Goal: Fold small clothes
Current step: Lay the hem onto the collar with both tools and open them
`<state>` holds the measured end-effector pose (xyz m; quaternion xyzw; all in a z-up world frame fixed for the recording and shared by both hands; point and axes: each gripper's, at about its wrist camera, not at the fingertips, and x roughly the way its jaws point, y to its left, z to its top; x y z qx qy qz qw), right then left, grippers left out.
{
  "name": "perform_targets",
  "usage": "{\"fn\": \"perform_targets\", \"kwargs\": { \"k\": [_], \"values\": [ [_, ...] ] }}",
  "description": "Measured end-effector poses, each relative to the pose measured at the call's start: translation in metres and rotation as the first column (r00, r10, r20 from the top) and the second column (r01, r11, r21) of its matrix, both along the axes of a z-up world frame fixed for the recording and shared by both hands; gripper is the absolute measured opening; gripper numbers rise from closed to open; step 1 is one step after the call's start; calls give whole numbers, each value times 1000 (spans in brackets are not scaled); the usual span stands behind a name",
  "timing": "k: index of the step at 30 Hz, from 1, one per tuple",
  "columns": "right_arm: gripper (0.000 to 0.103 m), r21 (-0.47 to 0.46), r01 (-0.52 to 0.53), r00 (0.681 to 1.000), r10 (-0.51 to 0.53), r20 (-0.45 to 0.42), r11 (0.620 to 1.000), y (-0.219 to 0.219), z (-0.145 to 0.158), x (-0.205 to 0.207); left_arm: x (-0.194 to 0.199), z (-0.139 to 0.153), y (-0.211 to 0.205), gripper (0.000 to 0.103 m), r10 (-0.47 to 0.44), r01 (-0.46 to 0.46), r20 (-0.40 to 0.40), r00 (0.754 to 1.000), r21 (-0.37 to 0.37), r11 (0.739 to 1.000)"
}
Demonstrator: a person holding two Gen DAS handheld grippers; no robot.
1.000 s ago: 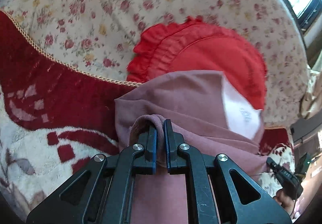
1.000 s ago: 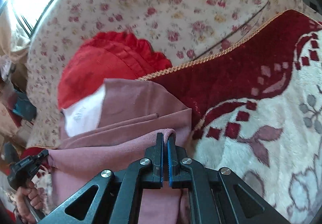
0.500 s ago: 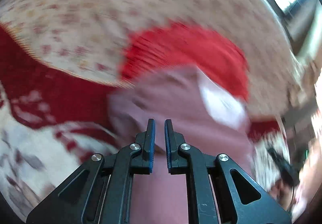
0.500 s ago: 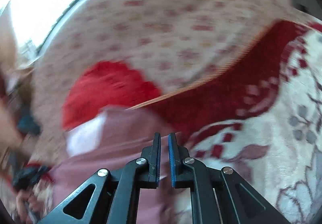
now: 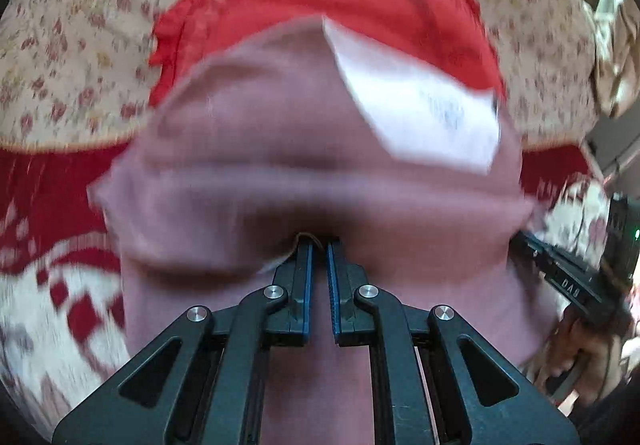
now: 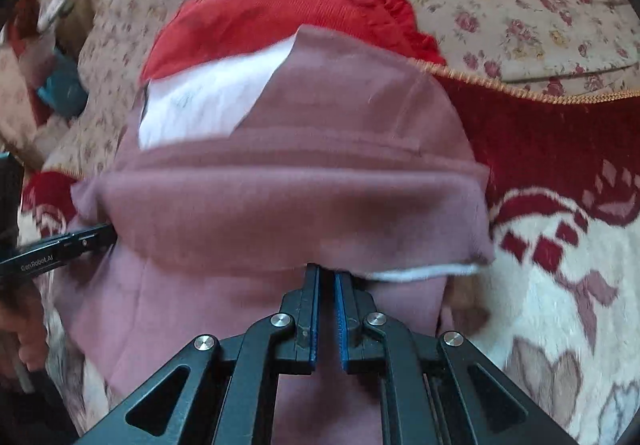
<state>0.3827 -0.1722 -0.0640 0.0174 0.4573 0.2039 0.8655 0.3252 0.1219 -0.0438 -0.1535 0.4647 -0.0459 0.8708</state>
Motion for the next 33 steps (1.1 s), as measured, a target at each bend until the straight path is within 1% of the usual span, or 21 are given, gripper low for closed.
{"fn": "perform_targets", "kwargs": {
  "k": [2,3,4,6,7,8,10,12,14,16,18,20,22,23,24,25,27,29,30,31,33],
  "values": [
    [6,55,39,998,-42,56,998,-2,13,13,21,17,7,6,11,-12,77,997,13,1000],
    [6,97,76,993,-84,84,992,-6,18,25,34,29,12,6,26,-31,132,991,32,999],
    [6,125,100,989,-113,99,987,-10,20,32,46,38,19,7,36,-43,170,985,40,998],
    [6,187,156,978,-179,112,970,-18,24,45,64,51,41,7,95,-100,180,979,18,995],
    [6,210,164,975,-191,114,964,-20,26,48,66,54,50,6,119,-121,177,977,4,993],
    [6,214,165,973,-194,121,963,-21,27,48,63,57,59,7,138,-137,179,974,-17,990],
    [6,189,171,969,-200,145,967,-24,32,43,48,60,72,7,146,-139,185,972,-49,989],
    [6,194,173,966,-205,159,966,-33,41,35,29,59,72,7,133,-122,175,976,-68,990],
    [6,211,150,968,-187,170,966,-36,49,18,1,53,63,7,88,-75,152,984,-87,993],
    [6,197,98,977,-131,166,976,-28,56,4,-24,42,46,7,36,-24,118,992,-99,995],
    [6,186,58,983,-88,159,981,-18,56,-4,-40,28,35,7,24,-17,63,998,-113,993],
    [6,172,14,991,-36,125,985,0,50,-8,-44,8,24,7,13,-15,-14,1000,-130,991],
    [6,125,-15,998,6,68,992,19,36,-12,-37,-4,17,7,10,-14,-37,999,-95,995],
    [6,104,-30,999,26,45,994,28,29,-13,-33,-8,16,7,14,-18,-48,999,-90,996],
    [6,96,-44,998,40,40,994,35,25,-14,-29,-9,18,7,19,-25,-49,999,-108,994],
    [6,85,-58,998,55,39,995,42,21,-14,-24,-8,19,7,21,-26,-43,999,-114,993],
    [6,55,-84,996,83,17,995,56,14,-10,-11,-6,18,7,12,-14,-27,1000,-87,996],
    [6,69,-88,996,87,13,994,65,12,0,5,-2,26,7,38,-38,2,999,-89,995],
    [6,88,-80,996,77,37,993,68,14,7,13,3,34,7,58,-54,37,998,-113,992],
    [6,114,-74,996,67,66,991,70,18,14,20,15,46,7,108,-91,121,987,-138,986],
    [6,172,-70,989,46,138,983,70,28,26,25,28,60,7,173,-149,206,963,-126,981]
  ]
}}
